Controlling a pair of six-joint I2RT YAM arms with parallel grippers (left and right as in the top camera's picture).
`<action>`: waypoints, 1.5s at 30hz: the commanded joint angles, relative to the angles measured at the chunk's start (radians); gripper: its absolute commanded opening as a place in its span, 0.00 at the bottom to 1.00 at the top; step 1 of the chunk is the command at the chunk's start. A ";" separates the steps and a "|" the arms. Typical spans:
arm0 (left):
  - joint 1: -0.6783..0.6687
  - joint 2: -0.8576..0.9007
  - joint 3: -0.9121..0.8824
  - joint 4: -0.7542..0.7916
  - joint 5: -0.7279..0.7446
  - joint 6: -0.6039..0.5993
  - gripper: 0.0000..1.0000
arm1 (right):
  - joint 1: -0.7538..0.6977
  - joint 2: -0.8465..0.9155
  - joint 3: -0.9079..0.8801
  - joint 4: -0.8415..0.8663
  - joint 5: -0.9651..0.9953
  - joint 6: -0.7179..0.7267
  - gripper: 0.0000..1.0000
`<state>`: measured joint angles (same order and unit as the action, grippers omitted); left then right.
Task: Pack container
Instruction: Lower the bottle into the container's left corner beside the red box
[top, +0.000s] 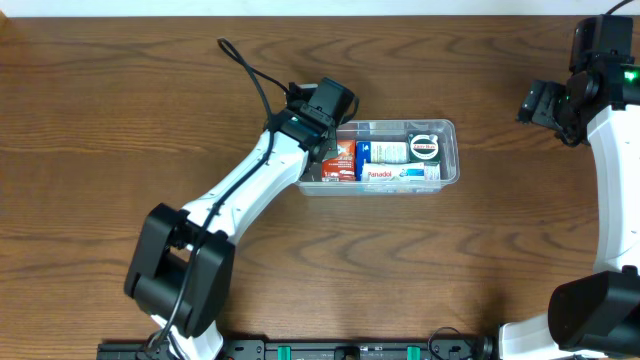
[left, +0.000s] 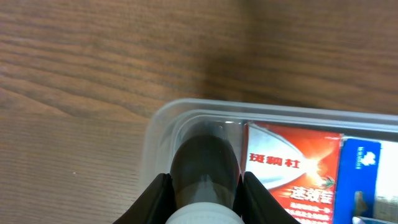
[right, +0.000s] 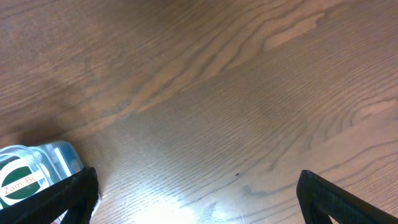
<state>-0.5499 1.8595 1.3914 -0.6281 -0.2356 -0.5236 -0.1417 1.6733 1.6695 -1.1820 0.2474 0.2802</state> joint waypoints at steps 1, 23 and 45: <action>0.006 0.024 0.002 -0.001 -0.027 -0.005 0.15 | -0.008 0.002 0.003 0.000 0.014 -0.005 0.99; 0.005 0.025 0.002 0.010 0.015 -0.005 0.37 | -0.008 0.002 0.003 0.000 0.014 -0.005 0.99; 0.005 0.030 0.002 0.013 0.015 -0.005 0.36 | -0.008 0.002 0.003 0.000 0.014 -0.005 0.99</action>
<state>-0.5503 1.8874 1.3914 -0.6228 -0.2127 -0.5243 -0.1417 1.6733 1.6695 -1.1824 0.2474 0.2802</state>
